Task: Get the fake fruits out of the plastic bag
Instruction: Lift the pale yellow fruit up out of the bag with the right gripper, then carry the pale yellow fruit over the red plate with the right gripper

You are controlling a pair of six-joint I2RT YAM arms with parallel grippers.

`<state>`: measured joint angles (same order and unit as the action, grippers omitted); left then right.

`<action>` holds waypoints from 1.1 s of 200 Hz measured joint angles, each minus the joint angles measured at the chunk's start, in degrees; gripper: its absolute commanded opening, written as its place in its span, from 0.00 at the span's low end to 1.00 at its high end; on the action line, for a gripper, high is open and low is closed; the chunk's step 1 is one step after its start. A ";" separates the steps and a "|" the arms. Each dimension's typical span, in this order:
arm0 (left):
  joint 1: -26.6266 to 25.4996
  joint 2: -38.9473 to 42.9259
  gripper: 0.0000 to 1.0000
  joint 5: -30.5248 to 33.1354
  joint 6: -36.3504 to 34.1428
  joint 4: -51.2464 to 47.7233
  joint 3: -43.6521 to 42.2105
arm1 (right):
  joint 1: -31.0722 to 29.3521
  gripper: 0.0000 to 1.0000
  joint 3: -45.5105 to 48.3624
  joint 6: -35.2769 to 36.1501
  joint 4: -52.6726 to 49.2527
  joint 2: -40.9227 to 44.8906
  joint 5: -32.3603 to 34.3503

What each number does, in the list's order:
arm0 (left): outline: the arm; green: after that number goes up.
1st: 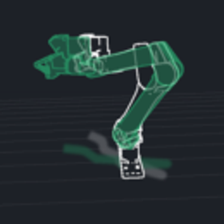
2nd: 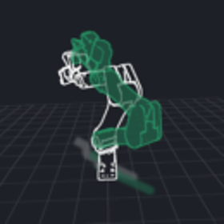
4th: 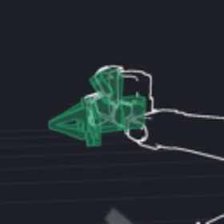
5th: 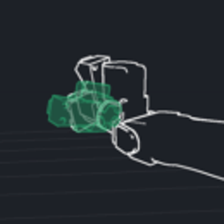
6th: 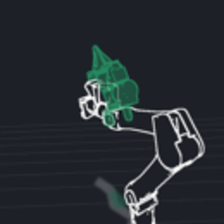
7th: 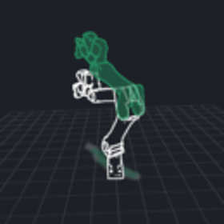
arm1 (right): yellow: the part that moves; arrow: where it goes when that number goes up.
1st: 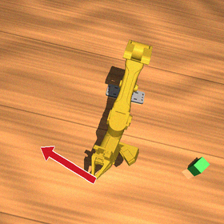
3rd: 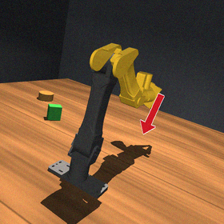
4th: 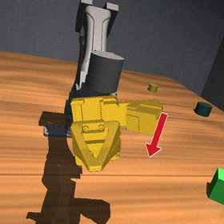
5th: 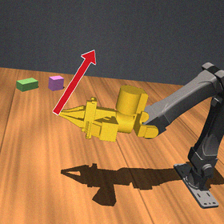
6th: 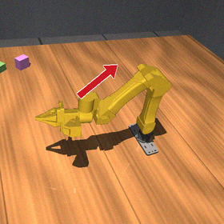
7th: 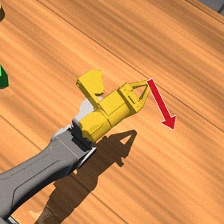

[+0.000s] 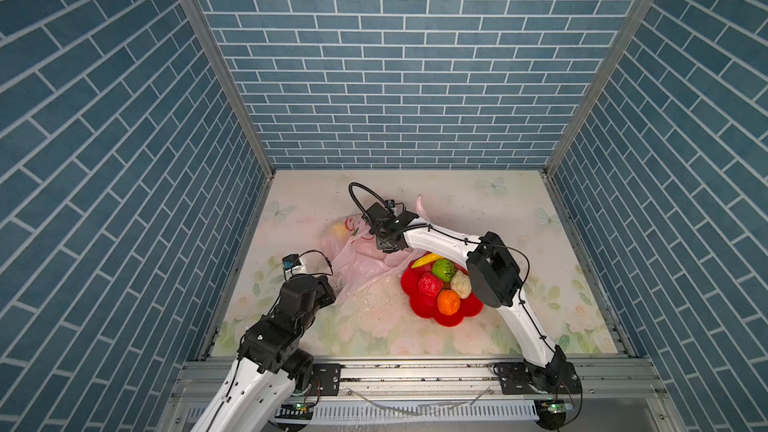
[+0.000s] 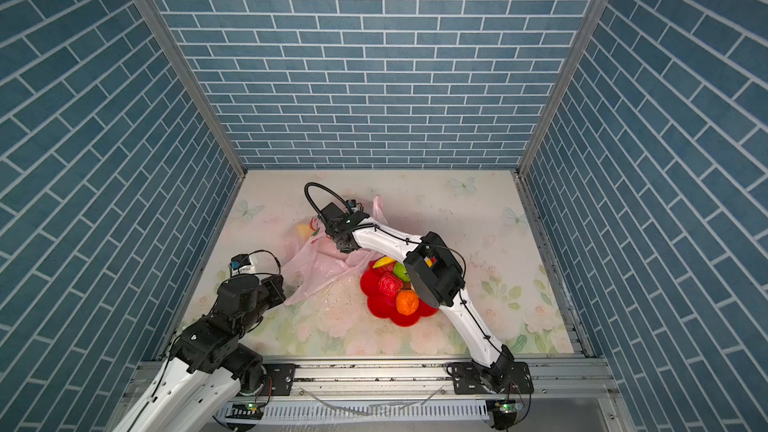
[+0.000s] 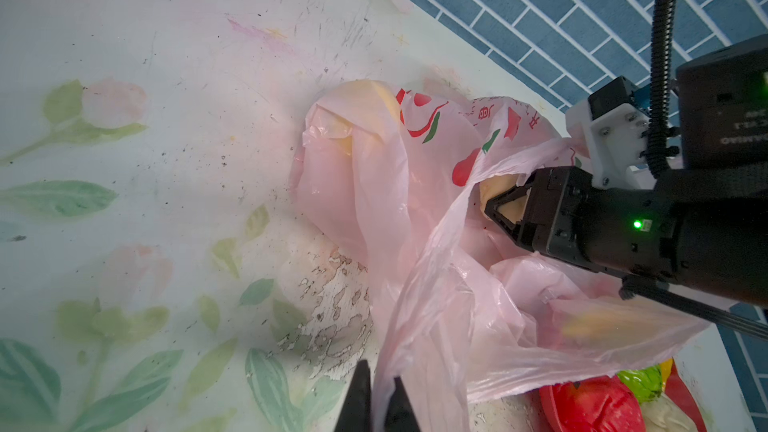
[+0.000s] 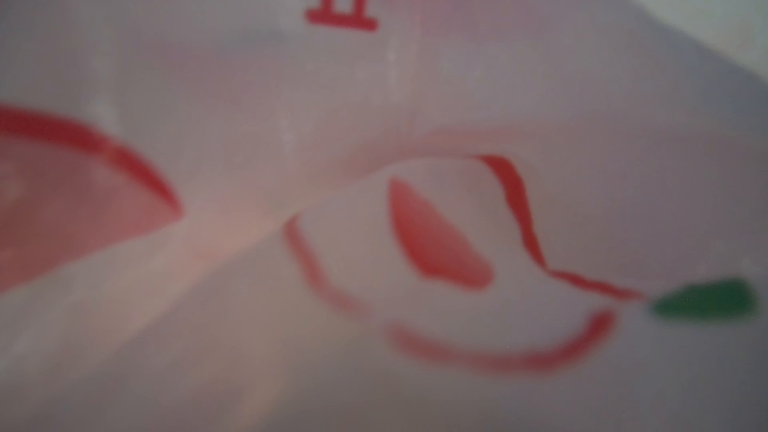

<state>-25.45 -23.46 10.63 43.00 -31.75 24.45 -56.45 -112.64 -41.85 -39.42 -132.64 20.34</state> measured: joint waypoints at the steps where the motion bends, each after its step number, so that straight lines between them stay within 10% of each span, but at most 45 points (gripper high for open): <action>1: 0.00 0.00 0.09 0.00 -0.02 0.00 0.00 | -0.07 0.44 0.00 0.04 -0.02 0.09 -0.02; 220: 0.00 -2.29 0.09 3.67 -2.80 2.12 1.79 | -9.53 0.43 9.11 8.55 -9.57 26.73 2.40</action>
<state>-25.45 -25.76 14.31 40.21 -29.63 26.24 -65.98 -103.53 -33.30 -48.99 -105.91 22.74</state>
